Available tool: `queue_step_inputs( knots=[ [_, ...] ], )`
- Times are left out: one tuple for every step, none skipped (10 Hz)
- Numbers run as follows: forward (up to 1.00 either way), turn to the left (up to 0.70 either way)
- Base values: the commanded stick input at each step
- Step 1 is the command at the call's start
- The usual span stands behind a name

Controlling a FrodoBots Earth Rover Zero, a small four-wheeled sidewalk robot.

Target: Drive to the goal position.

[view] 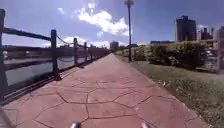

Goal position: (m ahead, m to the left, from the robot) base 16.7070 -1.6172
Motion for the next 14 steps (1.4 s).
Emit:
queue_step_inputs(
  knots=[
    [0.85,0.0],
    [0.85,0.0],
    [0.85,0.0],
    [0.85,0.0],
    [0.85,0.0],
    [0.85,0.0],
    [0.85,0.0],
    [0.85,0.0],
    [0.85,0.0],
    [0.85,0.0],
    [0.85,0.0],
    [0.85,0.0],
    [0.85,-0.22],
    [0.85,-0.33]
  ],
)
